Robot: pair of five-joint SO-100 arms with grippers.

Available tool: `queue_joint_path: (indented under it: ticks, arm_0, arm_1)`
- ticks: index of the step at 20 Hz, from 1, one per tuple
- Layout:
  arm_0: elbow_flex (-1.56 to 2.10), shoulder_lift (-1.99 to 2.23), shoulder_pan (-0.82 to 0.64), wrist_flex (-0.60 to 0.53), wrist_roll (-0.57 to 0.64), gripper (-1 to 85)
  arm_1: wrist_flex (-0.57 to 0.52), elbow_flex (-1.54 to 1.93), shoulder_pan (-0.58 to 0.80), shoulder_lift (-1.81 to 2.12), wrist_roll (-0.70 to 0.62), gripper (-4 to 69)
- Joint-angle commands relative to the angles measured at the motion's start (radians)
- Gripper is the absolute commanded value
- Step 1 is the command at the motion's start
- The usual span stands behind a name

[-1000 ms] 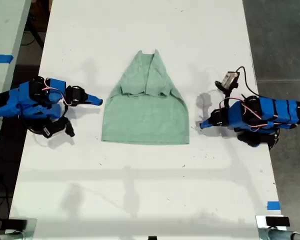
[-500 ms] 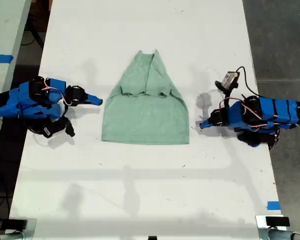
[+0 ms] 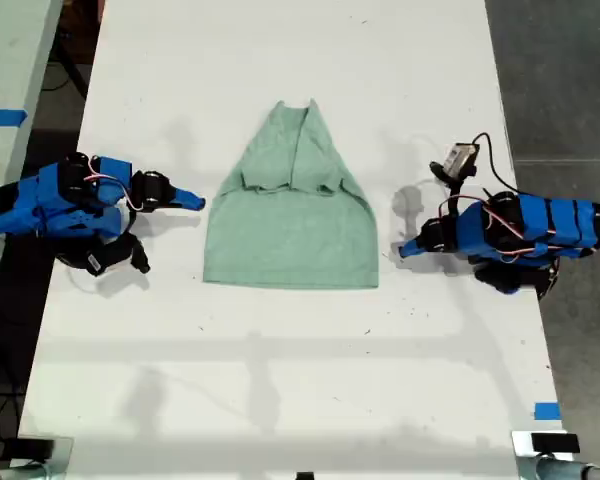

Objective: Fold t shirt

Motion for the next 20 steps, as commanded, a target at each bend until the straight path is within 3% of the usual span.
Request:
queue_joint_path:
  ticks: [1,9,18,20]
  arm_0:
    - [0.006,0.006,-0.014,-0.003,-0.002,-0.1]
    - [0.006,0.006,-0.011,-0.003,-0.002,-0.1]
    - [0.006,0.006,-0.011,-0.005,0.0,-0.1]
    - [0.006,0.006,-0.017,-0.005,0.002,-0.1]
  arm_1:
    - [-0.002,0.058,0.008,0.014,-0.011,1.0]
    - [-0.008,0.058,0.003,0.014,-0.02,1.0]
    - [0.006,0.025,0.023,0.011,0.097,0.8]
    - [0.063,-0.121,0.008,-0.063,0.112,0.5]
